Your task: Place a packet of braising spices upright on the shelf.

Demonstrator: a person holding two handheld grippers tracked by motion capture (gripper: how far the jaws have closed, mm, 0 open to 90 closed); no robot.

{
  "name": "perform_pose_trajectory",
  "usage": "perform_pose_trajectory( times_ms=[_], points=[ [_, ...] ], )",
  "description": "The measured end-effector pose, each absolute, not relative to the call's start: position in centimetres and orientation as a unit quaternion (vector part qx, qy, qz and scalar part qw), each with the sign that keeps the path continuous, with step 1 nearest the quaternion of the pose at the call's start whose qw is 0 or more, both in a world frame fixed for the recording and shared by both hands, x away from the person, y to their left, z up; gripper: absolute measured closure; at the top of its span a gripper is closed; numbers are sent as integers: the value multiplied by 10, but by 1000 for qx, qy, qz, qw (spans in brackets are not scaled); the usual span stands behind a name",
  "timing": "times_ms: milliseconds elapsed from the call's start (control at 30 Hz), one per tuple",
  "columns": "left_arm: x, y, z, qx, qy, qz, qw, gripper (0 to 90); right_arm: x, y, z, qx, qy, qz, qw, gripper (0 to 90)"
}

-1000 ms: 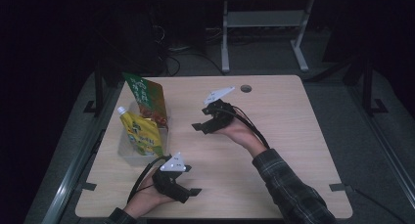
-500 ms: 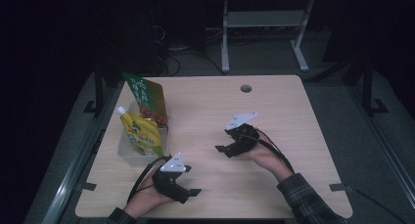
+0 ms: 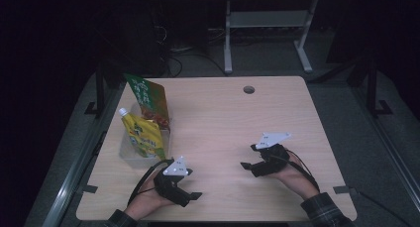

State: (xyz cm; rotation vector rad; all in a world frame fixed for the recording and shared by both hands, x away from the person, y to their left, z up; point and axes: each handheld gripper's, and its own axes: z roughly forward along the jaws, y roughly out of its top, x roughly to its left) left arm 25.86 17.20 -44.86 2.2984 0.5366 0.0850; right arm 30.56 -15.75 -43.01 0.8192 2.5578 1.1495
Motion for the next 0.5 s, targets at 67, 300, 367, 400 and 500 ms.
perform_pose_trajectory(
  times_ms=[67, 300, 367, 400, 500],
  points=[
    [259, 172, -449, 900, 209, 33, 380, 158, 300, -164, -433, 282, 869, 390, 111, 253],
    [259, 172, -449, 900, 210, 34, 380, 159, 290, -176, -438, 287, 868, 390, 112, 245],
    [259, 172, -449, 900, 209, 34, 380, 158, 290, -178, -437, 288, 865, 395, 113, 243],
    [259, 172, -449, 900, 209, 35, 380, 158, 290, -178, -436, 288, 864, 397, 117, 243],
    [260, 172, -449, 900, 210, 37, 381, 158, 290, -179, -436, 291, 861, 402, 114, 243]
  ],
)
